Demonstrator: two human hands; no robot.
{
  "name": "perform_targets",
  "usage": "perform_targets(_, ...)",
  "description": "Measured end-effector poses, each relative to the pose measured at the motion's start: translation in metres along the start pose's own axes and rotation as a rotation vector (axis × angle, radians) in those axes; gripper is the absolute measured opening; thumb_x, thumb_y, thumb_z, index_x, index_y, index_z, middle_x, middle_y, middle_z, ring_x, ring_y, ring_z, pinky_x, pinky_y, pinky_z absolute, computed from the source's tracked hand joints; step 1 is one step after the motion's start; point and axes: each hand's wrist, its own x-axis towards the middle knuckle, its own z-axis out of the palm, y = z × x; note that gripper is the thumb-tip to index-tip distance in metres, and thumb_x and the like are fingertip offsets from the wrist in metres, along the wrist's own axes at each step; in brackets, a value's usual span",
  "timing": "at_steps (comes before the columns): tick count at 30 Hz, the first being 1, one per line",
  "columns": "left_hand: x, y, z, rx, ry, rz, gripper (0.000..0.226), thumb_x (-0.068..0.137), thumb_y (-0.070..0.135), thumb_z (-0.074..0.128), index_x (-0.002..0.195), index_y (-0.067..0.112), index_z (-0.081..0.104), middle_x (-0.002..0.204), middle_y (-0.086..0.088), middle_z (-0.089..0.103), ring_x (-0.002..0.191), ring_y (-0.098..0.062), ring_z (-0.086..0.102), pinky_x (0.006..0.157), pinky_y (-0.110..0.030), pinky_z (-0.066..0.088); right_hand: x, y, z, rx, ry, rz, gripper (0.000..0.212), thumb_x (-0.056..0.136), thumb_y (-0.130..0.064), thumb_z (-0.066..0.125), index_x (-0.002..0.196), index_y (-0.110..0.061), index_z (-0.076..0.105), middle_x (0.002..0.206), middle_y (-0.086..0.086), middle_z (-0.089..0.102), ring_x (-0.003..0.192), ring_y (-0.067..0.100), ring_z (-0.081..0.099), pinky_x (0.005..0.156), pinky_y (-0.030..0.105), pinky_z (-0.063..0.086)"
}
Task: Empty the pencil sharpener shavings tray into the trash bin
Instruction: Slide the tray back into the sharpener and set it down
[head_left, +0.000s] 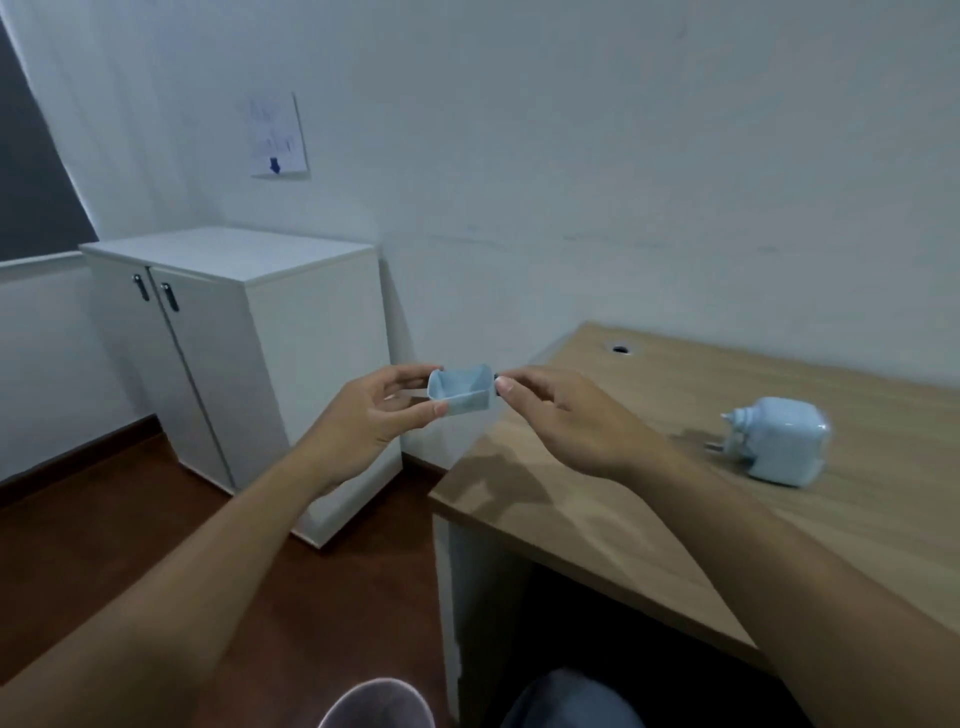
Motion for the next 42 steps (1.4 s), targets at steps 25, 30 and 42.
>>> perform_targets(25, 0.065, -0.006, 0.237, 0.056, -0.381, 0.044, 0.047, 0.088, 0.025, 0.09, 0.133, 0.024, 0.076, 0.121, 0.01, 0.084, 0.112, -0.008, 0.079, 0.096, -0.018, 0.061, -0.122, 0.212, -0.149, 0.03, 0.332, 0.35, 0.065, 0.088, -0.041, 0.094, 0.146, -0.034, 0.067, 0.131, -0.018, 0.08, 0.119, -0.001, 0.075, 0.111, 0.034, 0.059)
perform_targets(30, 0.077, -0.004, 0.251, 0.25, -0.464, 0.126, 0.048, 0.087, 0.039, 0.09, 0.133, 0.037, 0.076, 0.113, 0.019, 0.083, 0.109, 0.001, 0.076, 0.098, -0.018, 0.055, -0.107, 0.223, -0.151, 0.006, 0.309, 0.294, 0.065, 0.089, -0.047, 0.091, 0.147, -0.034, 0.067, 0.134, -0.02, 0.078, 0.123, -0.003, 0.073, 0.112, 0.032, 0.057)
perform_targets(42, 0.102, 0.0, 0.285, 0.169, -0.462, 0.03, 0.087, 0.086, 0.035, 0.091, 0.162, 0.026, 0.048, 0.121, 0.025, 0.081, 0.118, 0.011, 0.072, 0.103, -0.011, 0.051, -0.099, 0.243, -0.148, 0.094, 0.286, 0.301, 0.074, 0.075, -0.052, 0.1, 0.138, -0.033, 0.067, 0.125, -0.015, 0.079, 0.114, 0.001, 0.076, 0.099, 0.03, 0.062)
